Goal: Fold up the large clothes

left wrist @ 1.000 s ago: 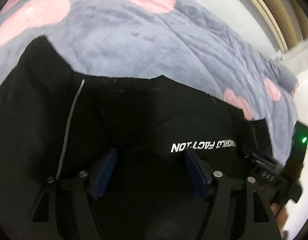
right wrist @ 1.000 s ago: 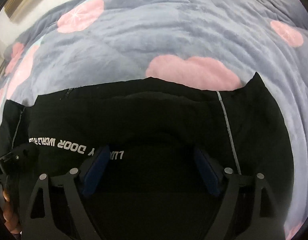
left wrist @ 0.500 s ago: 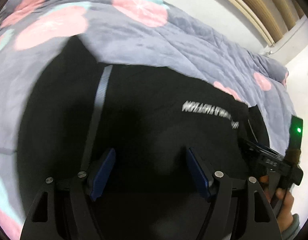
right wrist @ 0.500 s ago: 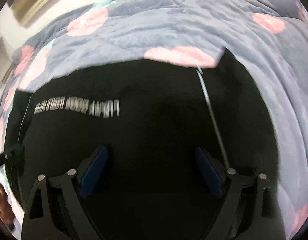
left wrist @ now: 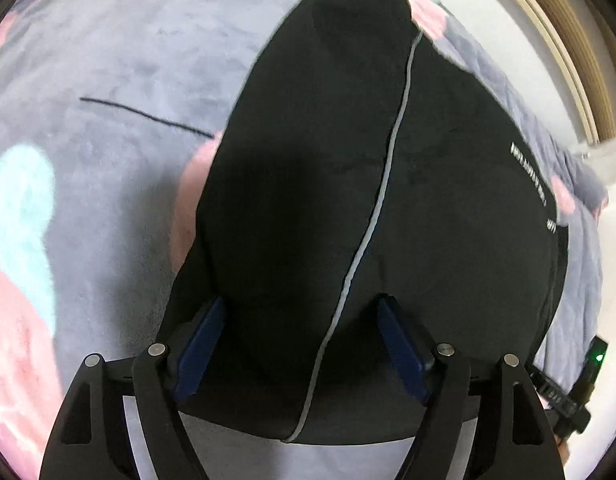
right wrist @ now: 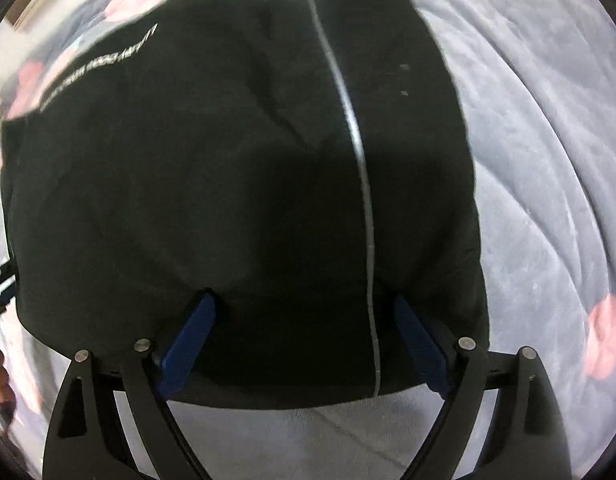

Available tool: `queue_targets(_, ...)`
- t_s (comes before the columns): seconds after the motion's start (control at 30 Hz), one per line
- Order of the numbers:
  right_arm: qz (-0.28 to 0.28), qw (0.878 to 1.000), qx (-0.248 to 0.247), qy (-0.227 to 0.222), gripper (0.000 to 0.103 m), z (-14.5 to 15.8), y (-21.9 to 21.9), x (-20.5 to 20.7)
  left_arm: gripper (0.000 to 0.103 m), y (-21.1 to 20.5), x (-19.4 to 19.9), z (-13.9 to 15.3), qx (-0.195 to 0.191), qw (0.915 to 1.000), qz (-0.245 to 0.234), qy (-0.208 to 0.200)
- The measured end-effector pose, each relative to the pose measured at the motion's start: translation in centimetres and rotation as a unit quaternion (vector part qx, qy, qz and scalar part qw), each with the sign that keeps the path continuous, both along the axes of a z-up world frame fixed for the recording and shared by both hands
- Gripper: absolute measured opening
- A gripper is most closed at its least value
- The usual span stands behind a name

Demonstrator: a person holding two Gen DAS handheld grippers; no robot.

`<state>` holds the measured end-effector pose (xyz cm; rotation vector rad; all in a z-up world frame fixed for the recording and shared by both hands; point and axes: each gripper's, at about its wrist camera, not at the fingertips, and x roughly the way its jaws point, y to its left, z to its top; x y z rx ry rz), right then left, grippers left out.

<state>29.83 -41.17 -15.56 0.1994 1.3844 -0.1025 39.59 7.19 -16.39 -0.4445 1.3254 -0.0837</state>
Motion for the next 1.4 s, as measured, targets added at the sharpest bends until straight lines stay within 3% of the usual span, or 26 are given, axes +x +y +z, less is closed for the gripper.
queue_targets(0.1,-0.017,0.999,0.034,-0.021,0.091,2.2,-1.2,-0.8,0.080,-0.3,-0.4,2.1,0.010,0.9996,-0.017,-0.020)
queue_targets(0.23,-0.040,0.994,0.083,-0.055,0.091,4.3,-3.6,-2.4,0.080,1.3,-1.2,4.5,-0.015,0.9987,-0.022,-0.043)
queue_targets(0.4,-0.042,0.994,0.055,-0.081,0.091,6.2,-6.2,-2.0,0.080,4.3,0.6,7.2,-0.038,0.9969,-0.006,-0.068)
queue_targets(0.5,-0.037,0.995,0.034,-0.080,0.091,6.1,-7.2,0.0,0.080,5.8,2.8,7.5,-0.035,0.9974,-0.007,-0.062)
queue_targets(0.67,-0.041,0.996,0.032,-0.076,0.091,4.8,-8.8,3.5,0.080,6.7,6.5,5.9,-0.033,0.9978,-0.019,-0.054)
queue_targets(0.83,-0.038,0.996,0.057,-0.063,0.091,2.3,-10.2,5.9,0.080,6.2,9.5,3.1,-0.077,0.9961,-0.033,-0.029)
queue_targets(1.13,-0.046,0.976,0.210,-0.029,0.093,-3.2,-11.2,9.0,0.081,4.4,11.0,-3.3,-0.146,0.9850,-0.084,0.041)
queue_targets(1.27,-0.044,0.970,0.238,-0.019,0.103,-5.1,-10.3,9.6,0.086,4.6,11.1,-4.6,-0.174,0.9810,-0.072,0.045)
queue_targets(1.4,-0.054,0.963,0.264,-0.019,0.103,-6.2,-10.6,10.0,0.090,4.5,11.2,-5.1,-0.182,0.9789,-0.080,0.048)
